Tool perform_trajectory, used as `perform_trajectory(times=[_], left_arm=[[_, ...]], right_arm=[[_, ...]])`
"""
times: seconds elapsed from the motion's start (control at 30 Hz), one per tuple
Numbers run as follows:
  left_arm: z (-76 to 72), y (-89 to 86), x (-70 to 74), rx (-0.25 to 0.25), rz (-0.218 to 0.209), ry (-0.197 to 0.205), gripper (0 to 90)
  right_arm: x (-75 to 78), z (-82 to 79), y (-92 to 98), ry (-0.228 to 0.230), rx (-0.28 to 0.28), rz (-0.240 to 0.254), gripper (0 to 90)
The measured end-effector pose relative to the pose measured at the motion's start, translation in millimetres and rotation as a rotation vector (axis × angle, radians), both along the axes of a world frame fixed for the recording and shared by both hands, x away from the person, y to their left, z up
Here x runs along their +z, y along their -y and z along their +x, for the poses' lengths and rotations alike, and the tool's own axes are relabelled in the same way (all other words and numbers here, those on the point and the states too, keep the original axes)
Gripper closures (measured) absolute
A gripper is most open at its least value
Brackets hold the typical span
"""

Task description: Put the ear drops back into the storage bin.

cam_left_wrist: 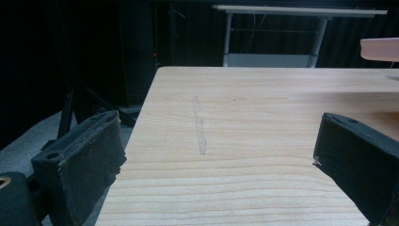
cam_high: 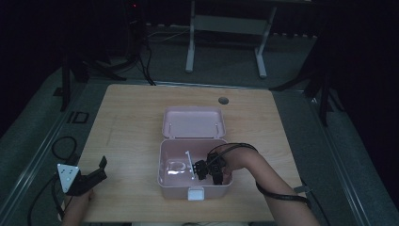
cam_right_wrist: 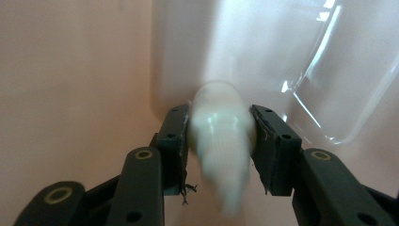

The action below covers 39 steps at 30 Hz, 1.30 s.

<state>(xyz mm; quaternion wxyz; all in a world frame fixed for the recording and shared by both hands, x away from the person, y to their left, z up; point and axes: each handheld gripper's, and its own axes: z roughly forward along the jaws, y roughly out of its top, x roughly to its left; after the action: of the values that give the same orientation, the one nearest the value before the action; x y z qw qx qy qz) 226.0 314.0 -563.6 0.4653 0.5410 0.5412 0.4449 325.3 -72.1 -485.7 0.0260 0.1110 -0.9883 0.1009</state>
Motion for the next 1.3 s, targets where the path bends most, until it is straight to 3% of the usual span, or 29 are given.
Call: perform_trajectory(times=[0.3,0.53,1.0,1.3], left_arm=[[0.0,0.1,0.0,0.001,0.001,0.001,2.4],[-0.1,0.2,0.0,0.002,0.002,0.002,2.4],[-0.1,0.2,0.0,0.003,0.001,0.001,2.4],[-0.2,0.4,0.0,0.003,0.003,0.002,2.4]], right_arm=[[9.4,-1.0,1.6,0.002,-0.003,0.021,57.9],[34.9,-1.1,6.6,0.022,-0.011,0.079,56.3],[95.2,-1.1,28.9,0.091,-0.042,0.243,54.3],[111.5,1.9,54.4,0.125,-0.101,0.289,52.8]])
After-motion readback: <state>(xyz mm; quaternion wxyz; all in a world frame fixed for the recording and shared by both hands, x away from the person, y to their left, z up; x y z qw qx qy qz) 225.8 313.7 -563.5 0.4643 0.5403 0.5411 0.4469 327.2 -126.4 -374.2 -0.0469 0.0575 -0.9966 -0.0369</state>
